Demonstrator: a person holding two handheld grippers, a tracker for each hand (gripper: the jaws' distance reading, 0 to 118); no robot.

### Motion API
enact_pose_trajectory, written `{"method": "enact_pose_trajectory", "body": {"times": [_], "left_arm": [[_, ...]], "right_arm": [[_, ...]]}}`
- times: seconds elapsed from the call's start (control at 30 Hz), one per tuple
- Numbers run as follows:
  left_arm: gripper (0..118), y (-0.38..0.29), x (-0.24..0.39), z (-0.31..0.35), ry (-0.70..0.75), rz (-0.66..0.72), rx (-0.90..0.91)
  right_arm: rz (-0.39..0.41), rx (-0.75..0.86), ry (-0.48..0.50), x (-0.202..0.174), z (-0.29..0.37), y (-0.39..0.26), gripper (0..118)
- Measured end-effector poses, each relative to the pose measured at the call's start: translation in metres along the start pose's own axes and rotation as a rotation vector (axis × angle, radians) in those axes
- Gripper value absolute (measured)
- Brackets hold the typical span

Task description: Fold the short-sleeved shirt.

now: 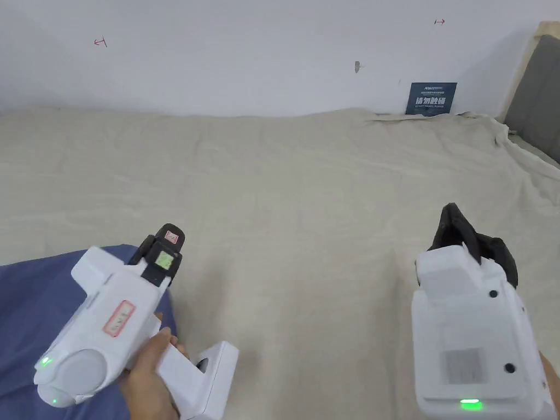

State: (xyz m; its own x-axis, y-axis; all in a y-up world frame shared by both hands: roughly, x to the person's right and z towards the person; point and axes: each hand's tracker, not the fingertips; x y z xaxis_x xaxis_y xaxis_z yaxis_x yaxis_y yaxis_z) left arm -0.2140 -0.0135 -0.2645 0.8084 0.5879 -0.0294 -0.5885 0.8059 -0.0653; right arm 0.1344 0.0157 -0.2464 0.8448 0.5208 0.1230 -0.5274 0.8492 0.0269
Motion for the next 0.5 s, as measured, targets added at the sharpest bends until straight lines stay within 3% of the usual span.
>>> {"method": "enact_pose_trajectory", "body": {"times": [0.07,0.13,0.2,0.27,0.33,0.5], "left_arm": [[0,-0.007,0.022,-0.002,0.055,-0.31,0.03],[0,-0.015,0.034,-0.001,0.093,-0.496,0.08],[0,-0.027,0.041,0.0,0.138,-0.665,0.12],[0,-0.037,0.046,0.0,0.151,-0.801,0.128],[0,-0.045,0.045,0.001,0.153,-0.899,0.127],[0,-0.046,0.04,-0.002,0.132,-0.828,0.096]], "right_arm": [[-0.258,-0.073,0.087,0.015,-0.005,-0.001,0],[-0.506,-0.146,0.162,0.027,-0.011,-0.009,0],[-0.667,-0.196,0.18,0.034,-0.016,-0.021,0],[-0.69,-0.197,0.174,0.037,-0.016,-0.027,0],[-0.663,-0.196,0.165,0.035,-0.015,-0.029,0],[-0.608,-0.184,0.158,0.034,-0.012,-0.026,0]]}}
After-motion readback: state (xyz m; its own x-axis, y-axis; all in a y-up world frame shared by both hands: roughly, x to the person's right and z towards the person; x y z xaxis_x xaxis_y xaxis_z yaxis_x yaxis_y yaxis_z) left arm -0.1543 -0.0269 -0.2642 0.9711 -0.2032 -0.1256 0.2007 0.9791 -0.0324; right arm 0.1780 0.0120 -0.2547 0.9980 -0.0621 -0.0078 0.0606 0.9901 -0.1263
